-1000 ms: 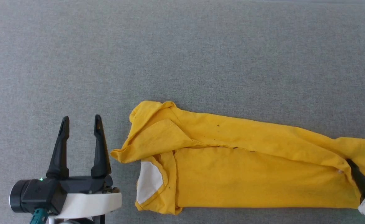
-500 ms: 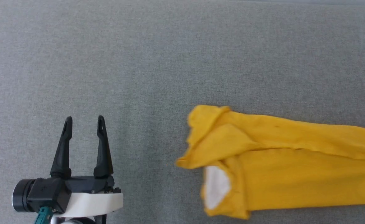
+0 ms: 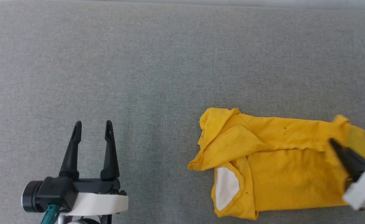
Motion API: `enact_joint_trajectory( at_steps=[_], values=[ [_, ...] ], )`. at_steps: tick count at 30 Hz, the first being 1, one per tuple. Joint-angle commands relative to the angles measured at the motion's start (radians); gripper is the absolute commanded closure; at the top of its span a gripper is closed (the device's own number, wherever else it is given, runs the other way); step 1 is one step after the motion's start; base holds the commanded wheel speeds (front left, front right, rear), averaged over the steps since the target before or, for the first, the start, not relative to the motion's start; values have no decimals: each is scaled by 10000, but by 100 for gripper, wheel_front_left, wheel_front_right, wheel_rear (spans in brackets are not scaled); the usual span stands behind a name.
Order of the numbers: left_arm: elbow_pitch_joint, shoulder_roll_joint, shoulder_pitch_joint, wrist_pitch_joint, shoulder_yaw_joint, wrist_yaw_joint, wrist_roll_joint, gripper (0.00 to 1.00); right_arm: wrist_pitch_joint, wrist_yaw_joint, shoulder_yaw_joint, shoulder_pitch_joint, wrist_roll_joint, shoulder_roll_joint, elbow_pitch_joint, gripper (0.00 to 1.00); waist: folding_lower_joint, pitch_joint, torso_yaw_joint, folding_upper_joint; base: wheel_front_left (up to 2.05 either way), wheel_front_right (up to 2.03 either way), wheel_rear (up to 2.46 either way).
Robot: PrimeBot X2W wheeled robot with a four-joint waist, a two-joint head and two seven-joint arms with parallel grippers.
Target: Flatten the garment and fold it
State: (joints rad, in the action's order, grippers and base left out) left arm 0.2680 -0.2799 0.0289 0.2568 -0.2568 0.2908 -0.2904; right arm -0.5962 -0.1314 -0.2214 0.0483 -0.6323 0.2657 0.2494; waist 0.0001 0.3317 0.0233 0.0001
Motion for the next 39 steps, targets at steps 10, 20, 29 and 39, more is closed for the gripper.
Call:
enact_joint_trajectory(
  at_steps=[10, 20, 29, 39],
  values=[
    [-252, 162, -163, 49, -19, -261, -179, 0, -936, 7, 3136, -494, -338, -654, 1671, 100, -1, -194, 169, -1, 0, 0, 0],
    [-478, 372, -207, 49, -77, -453, -301, 0, -1223, 7, 4646, -1330, 344, -1312, 857, 100, -1, -178, 479, -1, 0, 0, 0],
    [-755, 693, -358, 49, -87, -675, -302, 0, -1576, 7, 4866, -1822, 1856, -1779, -1376, 0, -1, -131, 652, -1, 0, 0, 0],
    [-989, 943, -348, 49, 93, -897, -256, 0, -1508, 7, 4831, -2159, 1656, -1829, -751, 0, -1, -197, 469, -1, 0, 0, 0]
  ],
)
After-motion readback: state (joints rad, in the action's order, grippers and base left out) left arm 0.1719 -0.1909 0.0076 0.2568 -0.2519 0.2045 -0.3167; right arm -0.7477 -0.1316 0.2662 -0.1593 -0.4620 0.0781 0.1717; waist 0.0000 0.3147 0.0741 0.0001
